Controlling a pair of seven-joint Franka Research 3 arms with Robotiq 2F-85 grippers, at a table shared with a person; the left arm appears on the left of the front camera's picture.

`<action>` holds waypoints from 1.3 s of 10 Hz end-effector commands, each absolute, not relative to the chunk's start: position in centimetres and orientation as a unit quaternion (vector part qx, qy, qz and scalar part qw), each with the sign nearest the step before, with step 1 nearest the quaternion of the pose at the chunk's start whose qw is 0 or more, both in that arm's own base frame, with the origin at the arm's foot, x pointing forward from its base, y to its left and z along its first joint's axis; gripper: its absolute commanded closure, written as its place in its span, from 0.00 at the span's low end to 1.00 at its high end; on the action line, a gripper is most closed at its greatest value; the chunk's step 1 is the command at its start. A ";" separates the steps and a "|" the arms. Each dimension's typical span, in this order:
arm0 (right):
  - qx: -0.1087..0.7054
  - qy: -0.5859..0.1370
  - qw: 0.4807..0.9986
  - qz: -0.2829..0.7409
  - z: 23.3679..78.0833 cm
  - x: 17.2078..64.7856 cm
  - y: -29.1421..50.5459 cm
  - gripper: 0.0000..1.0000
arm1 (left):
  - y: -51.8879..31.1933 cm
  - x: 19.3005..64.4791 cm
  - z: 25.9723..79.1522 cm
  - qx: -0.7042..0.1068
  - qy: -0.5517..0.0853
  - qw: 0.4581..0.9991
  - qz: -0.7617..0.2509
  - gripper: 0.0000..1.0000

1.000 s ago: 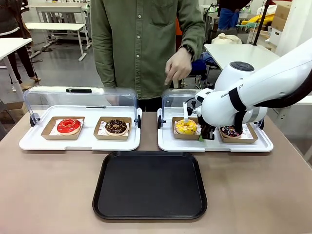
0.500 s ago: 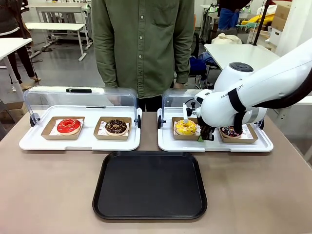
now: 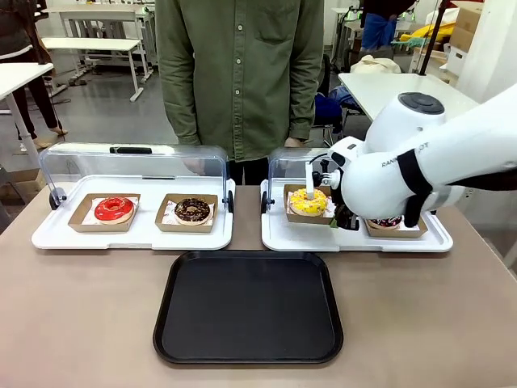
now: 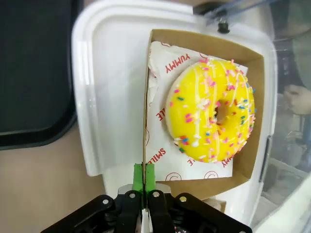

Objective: Move the third donut from the left to the tray.
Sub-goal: Pick up the Paper togo box containing the Donut indicated by the person and place it on the Handle tray.

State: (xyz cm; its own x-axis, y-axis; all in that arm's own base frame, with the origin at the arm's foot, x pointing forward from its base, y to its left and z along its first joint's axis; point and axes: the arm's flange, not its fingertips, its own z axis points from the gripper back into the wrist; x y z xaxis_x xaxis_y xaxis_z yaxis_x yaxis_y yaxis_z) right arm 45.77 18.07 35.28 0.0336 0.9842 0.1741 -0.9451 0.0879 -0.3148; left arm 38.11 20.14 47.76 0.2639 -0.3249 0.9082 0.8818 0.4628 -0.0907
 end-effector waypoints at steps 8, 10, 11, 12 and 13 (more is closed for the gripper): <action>-0.058 -0.204 0.730 0.650 37.0 31.4 22.7 0.98 | 20.1 37.9 47.9 -0.316 -0.447 0.726 -0.418 0.00; -0.058 -0.193 0.721 0.663 35.3 29.3 24.0 0.98 | 20.1 37.9 47.9 -0.316 -0.447 0.726 -0.418 0.00; -0.058 -0.191 0.719 0.666 34.3 27.4 24.7 0.98 | 20.1 37.9 47.9 -0.316 -0.447 0.726 -0.418 0.00; -0.058 -0.190 0.717 0.668 34.2 26.8 24.8 0.98 | 20.1 37.9 47.9 -0.316 -0.447 0.726 -0.418 0.00; -0.054 -0.190 0.713 0.673 33.6 25.2 25.0 0.98 | 20.1 37.9 47.9 -0.316 -0.447 0.726 -0.418 0.00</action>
State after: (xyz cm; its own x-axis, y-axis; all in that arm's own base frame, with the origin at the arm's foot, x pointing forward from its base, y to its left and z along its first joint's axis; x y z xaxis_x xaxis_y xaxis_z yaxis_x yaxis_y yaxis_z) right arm 32.14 29.86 36.43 0.0135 0.9820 0.1884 -0.9469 0.0731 -0.3131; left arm 38.11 20.15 47.76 0.2639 -0.3249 0.9082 0.8818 0.4628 -0.0907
